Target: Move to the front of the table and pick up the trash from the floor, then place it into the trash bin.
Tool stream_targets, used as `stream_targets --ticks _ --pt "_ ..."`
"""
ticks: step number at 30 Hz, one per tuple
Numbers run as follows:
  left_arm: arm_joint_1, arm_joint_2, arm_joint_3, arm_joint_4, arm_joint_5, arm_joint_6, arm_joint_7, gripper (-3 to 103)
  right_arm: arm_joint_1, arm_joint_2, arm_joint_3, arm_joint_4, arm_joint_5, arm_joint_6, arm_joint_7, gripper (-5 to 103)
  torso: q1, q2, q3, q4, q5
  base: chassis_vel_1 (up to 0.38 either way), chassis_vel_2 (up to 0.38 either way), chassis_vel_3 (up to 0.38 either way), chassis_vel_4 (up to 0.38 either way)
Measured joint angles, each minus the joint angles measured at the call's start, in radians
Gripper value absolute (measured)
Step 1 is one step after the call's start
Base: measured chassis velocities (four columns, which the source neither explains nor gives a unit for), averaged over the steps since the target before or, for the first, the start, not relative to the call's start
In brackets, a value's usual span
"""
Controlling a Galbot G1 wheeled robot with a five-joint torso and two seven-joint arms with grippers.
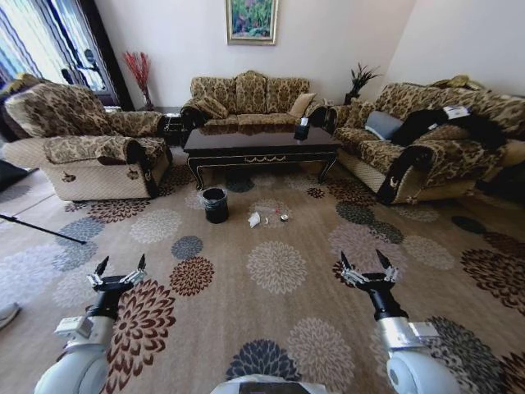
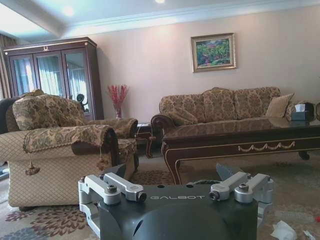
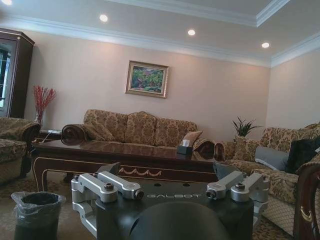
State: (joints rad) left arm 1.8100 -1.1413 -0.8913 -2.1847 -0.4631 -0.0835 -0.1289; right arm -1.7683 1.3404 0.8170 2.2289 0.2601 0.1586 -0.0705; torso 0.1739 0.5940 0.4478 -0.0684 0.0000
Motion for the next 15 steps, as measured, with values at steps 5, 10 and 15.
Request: stream_targets --ticks 5,10,15 --pt "-0.001 0.008 -0.003 -0.001 -0.005 0.003 -0.002 100 0.006 0.006 0.0 0.0 -0.001 0.0 -0.001 100 -0.009 -0.022 -0.013 0.0001 0.0 0.0 0.0 0.0 0.0" --pt "-0.01 0.006 0.003 -0.01 -0.005 0.012 -0.006 100 0.004 0.007 0.001 0.0 -0.006 0.001 -0.003 100 -0.016 -0.041 -0.024 0.0 0.0 0.0 0.0 0.0 0.0" --pt "-0.006 0.006 0.003 -0.013 -0.007 0.014 -0.006 100 0.004 0.009 0.003 0.002 -0.006 0.002 -0.004 100 -0.024 -0.061 -0.036 0.0001 0.0001 0.0 0.0 0.0 0.0"
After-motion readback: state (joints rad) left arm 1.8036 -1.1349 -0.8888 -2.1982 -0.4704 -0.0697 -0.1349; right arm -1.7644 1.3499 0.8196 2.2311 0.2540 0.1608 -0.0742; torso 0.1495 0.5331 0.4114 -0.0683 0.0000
